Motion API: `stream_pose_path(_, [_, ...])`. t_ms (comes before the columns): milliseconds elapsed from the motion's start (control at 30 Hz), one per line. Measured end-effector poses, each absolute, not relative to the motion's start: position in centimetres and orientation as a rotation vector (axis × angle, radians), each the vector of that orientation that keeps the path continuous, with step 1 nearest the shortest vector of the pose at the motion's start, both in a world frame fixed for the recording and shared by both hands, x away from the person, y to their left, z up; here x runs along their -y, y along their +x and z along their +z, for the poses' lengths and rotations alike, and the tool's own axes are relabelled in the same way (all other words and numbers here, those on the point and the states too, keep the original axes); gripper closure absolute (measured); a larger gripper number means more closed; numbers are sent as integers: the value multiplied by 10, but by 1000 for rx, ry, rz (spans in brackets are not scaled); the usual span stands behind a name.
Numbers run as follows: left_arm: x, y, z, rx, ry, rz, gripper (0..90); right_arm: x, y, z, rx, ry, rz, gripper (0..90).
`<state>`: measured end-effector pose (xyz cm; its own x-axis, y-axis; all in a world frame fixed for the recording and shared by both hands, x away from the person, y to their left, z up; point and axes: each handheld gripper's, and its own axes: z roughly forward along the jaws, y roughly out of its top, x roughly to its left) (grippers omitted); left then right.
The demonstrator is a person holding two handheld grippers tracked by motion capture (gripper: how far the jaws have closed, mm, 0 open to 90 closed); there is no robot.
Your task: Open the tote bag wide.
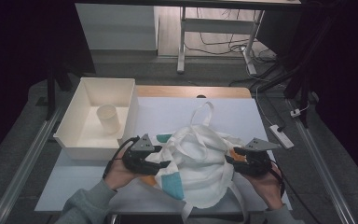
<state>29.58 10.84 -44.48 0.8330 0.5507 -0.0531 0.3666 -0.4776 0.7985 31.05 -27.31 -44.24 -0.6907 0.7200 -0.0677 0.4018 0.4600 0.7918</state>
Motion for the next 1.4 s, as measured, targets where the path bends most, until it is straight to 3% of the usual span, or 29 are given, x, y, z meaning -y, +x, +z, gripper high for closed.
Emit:
stream_pose_path(233, [-125,304,-426,-733,2051,305,356,284,316,-439,-2302,930,1175,458])
stream_pose_path(1400, [-190,312,-411,-898,1942,400,329,302,314,-434,-2229,921,1267,455])
